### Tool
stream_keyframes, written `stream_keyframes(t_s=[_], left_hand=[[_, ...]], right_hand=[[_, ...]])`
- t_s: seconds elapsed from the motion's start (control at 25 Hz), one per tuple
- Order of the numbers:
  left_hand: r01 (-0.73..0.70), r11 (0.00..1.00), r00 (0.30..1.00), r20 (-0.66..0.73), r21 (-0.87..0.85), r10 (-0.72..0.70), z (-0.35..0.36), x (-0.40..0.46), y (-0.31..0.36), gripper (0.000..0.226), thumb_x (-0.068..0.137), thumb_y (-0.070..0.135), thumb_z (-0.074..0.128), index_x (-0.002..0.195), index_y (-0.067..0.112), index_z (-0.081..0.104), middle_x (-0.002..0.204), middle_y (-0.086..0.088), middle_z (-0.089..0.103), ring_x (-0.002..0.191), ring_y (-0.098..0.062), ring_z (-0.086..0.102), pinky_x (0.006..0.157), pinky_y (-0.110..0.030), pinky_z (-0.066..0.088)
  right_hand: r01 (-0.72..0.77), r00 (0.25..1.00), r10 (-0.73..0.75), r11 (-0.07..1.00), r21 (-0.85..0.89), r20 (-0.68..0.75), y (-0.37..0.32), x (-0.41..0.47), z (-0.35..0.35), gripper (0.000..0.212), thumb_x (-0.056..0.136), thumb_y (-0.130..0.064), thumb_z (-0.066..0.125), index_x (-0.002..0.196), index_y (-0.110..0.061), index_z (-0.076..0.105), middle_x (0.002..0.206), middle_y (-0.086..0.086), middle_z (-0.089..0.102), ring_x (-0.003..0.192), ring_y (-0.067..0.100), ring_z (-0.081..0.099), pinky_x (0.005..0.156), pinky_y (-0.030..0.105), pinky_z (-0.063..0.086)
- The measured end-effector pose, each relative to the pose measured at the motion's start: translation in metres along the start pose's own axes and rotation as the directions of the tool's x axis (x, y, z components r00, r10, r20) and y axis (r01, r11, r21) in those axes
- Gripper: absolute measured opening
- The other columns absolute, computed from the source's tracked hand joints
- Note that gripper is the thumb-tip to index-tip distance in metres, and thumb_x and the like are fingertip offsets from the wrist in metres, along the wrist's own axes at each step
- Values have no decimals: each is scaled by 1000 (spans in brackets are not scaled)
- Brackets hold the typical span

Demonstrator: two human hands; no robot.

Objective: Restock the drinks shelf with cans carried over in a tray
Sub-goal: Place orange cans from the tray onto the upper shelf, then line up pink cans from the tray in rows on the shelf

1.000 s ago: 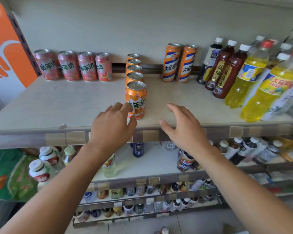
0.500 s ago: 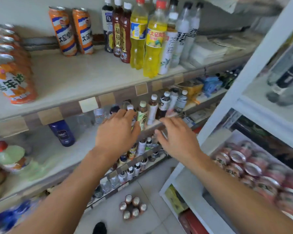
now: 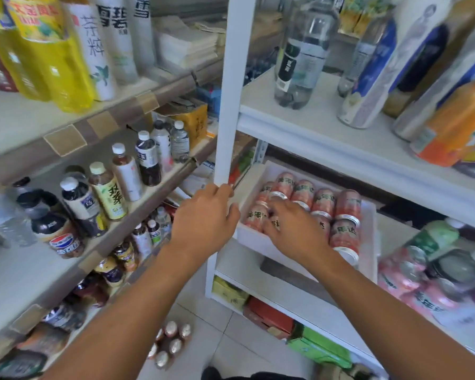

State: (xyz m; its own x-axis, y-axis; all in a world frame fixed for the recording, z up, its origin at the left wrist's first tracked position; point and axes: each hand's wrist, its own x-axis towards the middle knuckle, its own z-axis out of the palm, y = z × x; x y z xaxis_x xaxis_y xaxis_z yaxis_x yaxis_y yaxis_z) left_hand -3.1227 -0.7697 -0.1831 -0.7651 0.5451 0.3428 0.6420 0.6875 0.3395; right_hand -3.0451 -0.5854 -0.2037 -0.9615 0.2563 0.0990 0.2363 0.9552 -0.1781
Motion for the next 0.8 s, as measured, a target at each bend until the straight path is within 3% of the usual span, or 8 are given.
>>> stream_keyframes(t_s=[0.12, 0.2, 0.32, 0.48, 0.64, 0.8], left_hand=[[-55, 998, 998, 39, -31, 56, 21, 9, 22, 31, 94, 36, 44, 114, 18, 59, 103, -3, 64, 88, -29, 63, 63, -38, 49], [-91, 995, 993, 68, -47, 94, 33, 15, 37, 32, 93, 36, 44, 115, 18, 59, 103, -4, 64, 88, -29, 63, 65, -38, 49], [-123, 988, 986, 103, -89, 132, 46, 22, 57, 31, 94, 33, 47, 118, 16, 58, 108, -7, 62, 93, -31, 62, 69, -39, 48], [-166, 981, 971, 161, -96, 180, 65, 27, 76, 32, 95, 35, 43, 118, 16, 54, 113, -7, 61, 97, -29, 60, 71, -37, 47], [-169, 978, 959, 208, -124, 192, 78, 31, 92, 30, 94, 36, 44, 116, 19, 54, 112, -6, 62, 97, -30, 60, 72, -40, 51], [-198, 975, 949, 229, -105, 217, 78, 35, 101, 31, 95, 37, 43, 119, 20, 53, 114, -5, 61, 98, -28, 60, 75, -40, 53]], right_hand=[[-135, 991, 135, 991, 16, 25, 39, -11, 5, 40, 94, -43, 39, 128, -25, 50, 116, 6, 63, 97, 28, 63, 76, 39, 55], [-259, 966, 258, 966, 25, 27, 67, -19, 10, 40, 95, -40, 41, 129, -22, 51, 120, 10, 61, 103, 30, 61, 82, 39, 54], [-481, 877, 481, 875, 44, 26, 104, -30, 18, 44, 96, -37, 49, 133, -14, 47, 130, 18, 53, 116, 38, 50, 92, 43, 47], [-677, 736, 670, 728, 108, 99, 130, -38, 23, 57, 94, -42, 52, 139, -11, 36, 131, 21, 49, 116, 40, 50, 94, 42, 44], [-757, 649, 725, 588, 285, 229, 140, -34, 22, 68, 91, -49, 58, 139, -11, 31, 129, 15, 56, 114, 36, 57, 83, 33, 42], [-785, 608, 746, 512, 348, 273, 148, -27, 26, 76, 84, -56, 66, 136, -9, 36, 124, 11, 60, 109, 32, 60, 81, 32, 43]])
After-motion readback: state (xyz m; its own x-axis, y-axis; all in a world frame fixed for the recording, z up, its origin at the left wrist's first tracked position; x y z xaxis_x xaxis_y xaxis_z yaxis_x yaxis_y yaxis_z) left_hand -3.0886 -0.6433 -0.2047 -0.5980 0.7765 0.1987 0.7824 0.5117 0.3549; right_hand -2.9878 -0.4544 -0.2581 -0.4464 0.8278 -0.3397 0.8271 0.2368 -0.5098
